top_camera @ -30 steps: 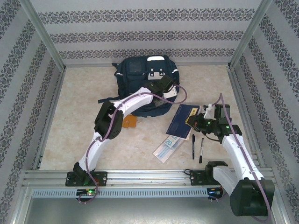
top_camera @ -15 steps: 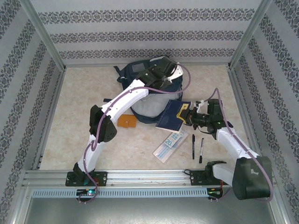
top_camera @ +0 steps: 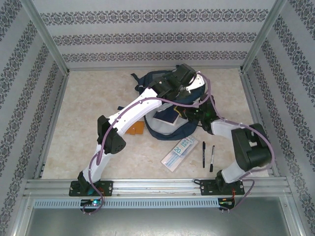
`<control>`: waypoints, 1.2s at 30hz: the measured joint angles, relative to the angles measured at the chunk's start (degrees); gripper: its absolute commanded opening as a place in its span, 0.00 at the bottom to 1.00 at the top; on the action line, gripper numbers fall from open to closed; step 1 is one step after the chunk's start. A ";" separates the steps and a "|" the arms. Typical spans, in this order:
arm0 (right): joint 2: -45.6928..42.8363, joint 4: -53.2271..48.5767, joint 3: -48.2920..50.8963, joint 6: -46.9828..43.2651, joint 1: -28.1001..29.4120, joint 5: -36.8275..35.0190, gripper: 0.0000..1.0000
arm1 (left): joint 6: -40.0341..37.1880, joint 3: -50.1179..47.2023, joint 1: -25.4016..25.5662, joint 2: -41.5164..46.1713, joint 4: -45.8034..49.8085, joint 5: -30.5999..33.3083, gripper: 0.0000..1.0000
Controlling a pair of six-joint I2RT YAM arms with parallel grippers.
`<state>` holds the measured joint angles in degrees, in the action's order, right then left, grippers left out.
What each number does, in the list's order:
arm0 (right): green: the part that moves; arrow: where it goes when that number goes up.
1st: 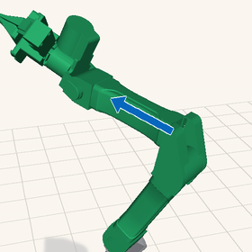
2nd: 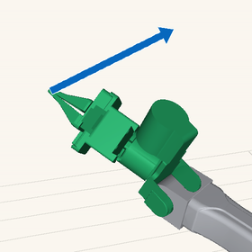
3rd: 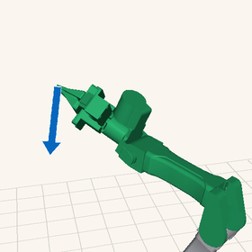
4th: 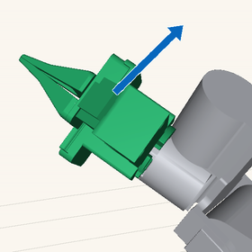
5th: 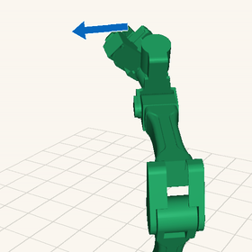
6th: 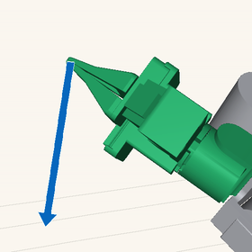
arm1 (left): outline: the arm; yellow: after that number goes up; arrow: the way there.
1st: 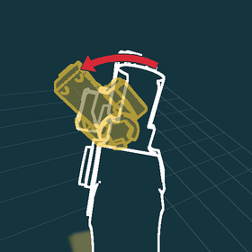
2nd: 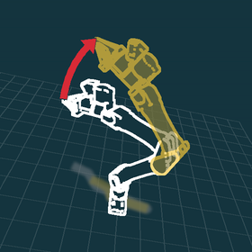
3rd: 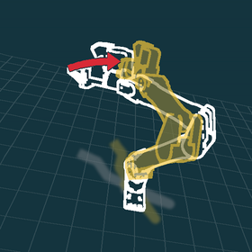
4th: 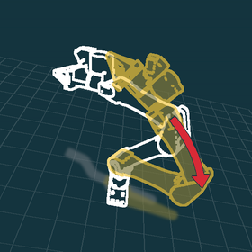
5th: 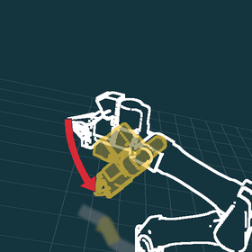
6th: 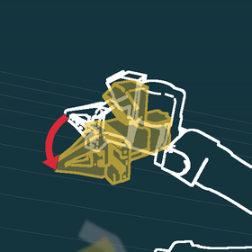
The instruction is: Pack books, pencil case, and school supplies into a backpack
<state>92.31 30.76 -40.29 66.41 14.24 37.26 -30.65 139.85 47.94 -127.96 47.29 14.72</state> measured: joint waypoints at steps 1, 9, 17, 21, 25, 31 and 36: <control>1.53 1.66 -0.72 -1.03 0.44 -0.96 0.03 | 0.37 0.00 -0.02 0.07 0.13 -0.26 0.00; 6.78 -3.10 -5.70 -11.13 2.01 -9.60 0.41 | 1.33 0.00 -0.04 1.31 1.86 -0.70 0.00; 3.21 -17.62 -6.84 -23.34 1.64 -16.52 0.46 | 0.70 0.00 -0.02 1.38 2.08 0.17 0.00; -2.86 -22.51 -5.18 -29.38 1.66 -18.16 0.47 | 0.66 0.00 -0.02 1.36 2.05 0.59 0.00; -8.22 -26.58 -3.39 -35.34 1.68 -18.10 0.39 | 0.68 0.00 0.00 1.36 2.05 0.55 0.00; -15.02 -27.80 1.60 -41.48 7.06 -15.61 0.25 | 0.68 0.00 0.11 1.36 2.08 0.00 0.00; -17.68 -26.27 5.07 -43.76 16.31 -16.33 0.28 | 0.68 0.00 0.11 1.36 2.08 -0.33 0.00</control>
<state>74.63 4.49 -35.22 22.65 30.55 20.93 -29.98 139.85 48.05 -126.61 49.36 14.39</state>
